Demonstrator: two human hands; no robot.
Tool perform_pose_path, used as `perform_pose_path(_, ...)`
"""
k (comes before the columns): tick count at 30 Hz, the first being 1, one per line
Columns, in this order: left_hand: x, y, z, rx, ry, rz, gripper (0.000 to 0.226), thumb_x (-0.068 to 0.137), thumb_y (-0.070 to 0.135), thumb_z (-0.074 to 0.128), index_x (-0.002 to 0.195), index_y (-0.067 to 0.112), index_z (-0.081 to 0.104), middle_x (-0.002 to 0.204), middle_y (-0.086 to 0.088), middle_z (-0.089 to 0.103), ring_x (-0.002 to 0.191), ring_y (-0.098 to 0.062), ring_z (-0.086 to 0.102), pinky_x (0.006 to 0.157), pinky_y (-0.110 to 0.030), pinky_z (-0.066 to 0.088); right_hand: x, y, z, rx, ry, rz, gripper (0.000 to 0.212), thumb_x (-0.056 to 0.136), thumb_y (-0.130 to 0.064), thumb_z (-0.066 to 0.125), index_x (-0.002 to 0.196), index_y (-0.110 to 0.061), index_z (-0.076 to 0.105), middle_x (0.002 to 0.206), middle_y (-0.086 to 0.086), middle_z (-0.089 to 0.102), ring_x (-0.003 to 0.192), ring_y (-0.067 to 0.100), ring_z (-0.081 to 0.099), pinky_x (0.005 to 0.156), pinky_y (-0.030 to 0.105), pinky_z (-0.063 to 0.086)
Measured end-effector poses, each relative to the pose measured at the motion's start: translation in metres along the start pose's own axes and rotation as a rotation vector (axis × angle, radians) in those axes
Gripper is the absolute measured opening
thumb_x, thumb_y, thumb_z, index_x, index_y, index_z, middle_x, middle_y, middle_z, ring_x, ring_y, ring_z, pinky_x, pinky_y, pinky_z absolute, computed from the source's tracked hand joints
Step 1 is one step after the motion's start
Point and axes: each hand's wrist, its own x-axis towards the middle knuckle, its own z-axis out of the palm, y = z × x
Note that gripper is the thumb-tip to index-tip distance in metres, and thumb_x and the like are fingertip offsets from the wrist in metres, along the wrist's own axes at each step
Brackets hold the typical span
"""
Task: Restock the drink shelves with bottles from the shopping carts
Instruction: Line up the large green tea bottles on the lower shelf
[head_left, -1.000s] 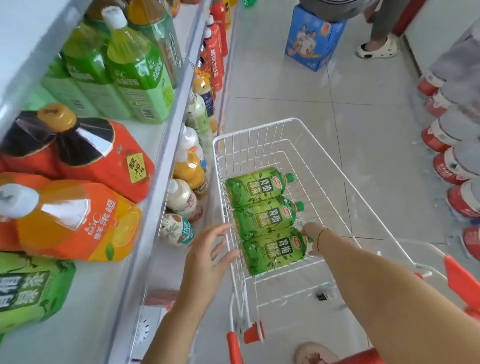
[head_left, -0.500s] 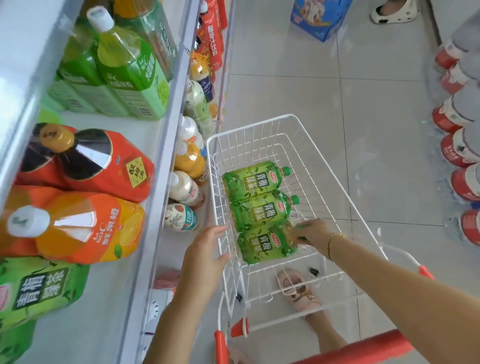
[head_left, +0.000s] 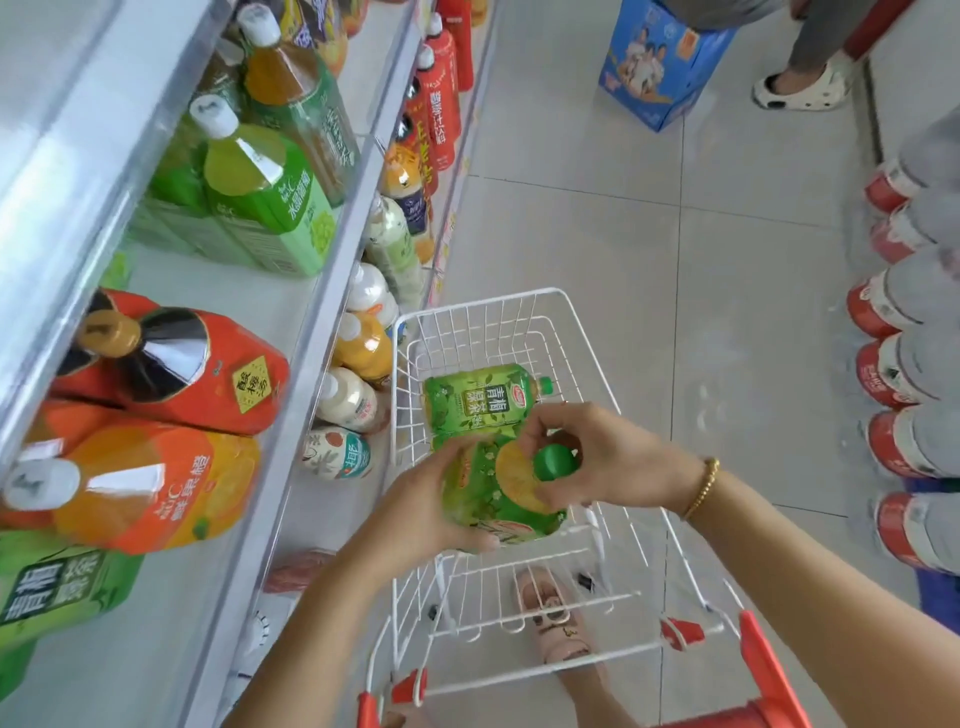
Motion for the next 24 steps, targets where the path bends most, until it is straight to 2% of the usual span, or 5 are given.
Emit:
perform_pose_path(5, -0.001, 0.014, -0.004, -0.097, 0.296, -0.084, 0.078, 0.039, 0.037, 0.093, 0.106, 0.039, 0.052, 0.095, 0.018, 0.068, 0.088, 0.008, 0.063, 0.074, -0.017, 0.051, 0.021, 0.013, 0.014, 0.762, 0.3, -0.111, 0.027, 0.07, -0.001, 0.076, 0.091, -0.013, 0.066, 0.088, 0.002, 0.063, 0.071, 0.012, 0.058, 0.064, 0.023, 0.052)
perform_pose_path(9, -0.001, 0.003, 0.001, -0.154, 0.509, -0.192, 0.078, 0.033, 0.044, 0.089, 0.102, 0.039, 0.055, 0.091, 0.016, 0.069, 0.086, 0.0, 0.064, 0.071, -0.021, 0.049, 0.05, 0.09, 0.058, 1.096, 0.637, 0.316, 0.028, 0.084, 0.004, 0.059, 0.112, 0.004, 0.059, 0.093, 0.009, 0.06, 0.071, 0.015, 0.055, 0.065, 0.025, 0.051)
perform_pose_path(13, 0.009, -0.01, 0.003, -0.263, 0.571, -0.271, 0.079, 0.03, 0.058, 0.08, 0.102, 0.029, 0.061, 0.089, 0.008, 0.072, 0.086, -0.011, 0.067, 0.075, -0.03, 0.051, 0.076, 0.157, 0.09, 1.22, 0.719, 0.64, 0.054, 0.083, 0.014, 0.05, 0.125, -0.019, 0.051, 0.115, 0.011, 0.058, 0.107, 0.025, 0.056, 0.094, 0.038, 0.045)
perform_pose_path(16, 0.013, -0.012, 0.005, -0.28, 0.578, -0.28, 0.072, 0.034, 0.057, 0.081, 0.098, 0.029, 0.064, 0.085, 0.011, 0.074, 0.08, -0.004, 0.068, 0.07, -0.027, 0.05, 0.096, 0.182, 0.094, 1.24, 0.677, 0.699, 0.056, 0.083, 0.004, 0.061, 0.133, -0.014, 0.043, 0.13, 0.013, 0.052, 0.12, 0.027, 0.049, 0.106, 0.041, 0.038)
perform_pose_path(24, 0.01, -0.008, -0.005, -0.352, 0.632, -0.287, 0.048, 0.051, 0.026, 0.084, 0.095, 0.024, 0.066, 0.084, 0.017, 0.073, 0.072, 0.003, 0.067, 0.06, -0.015, 0.045, 0.136, 0.22, 0.115, 1.536, 0.594, 0.652, 0.05, 0.08, 0.011, 0.06, 0.128, 0.001, 0.049, 0.113, 0.016, 0.063, 0.097, 0.025, 0.061, 0.092, 0.028, 0.045)
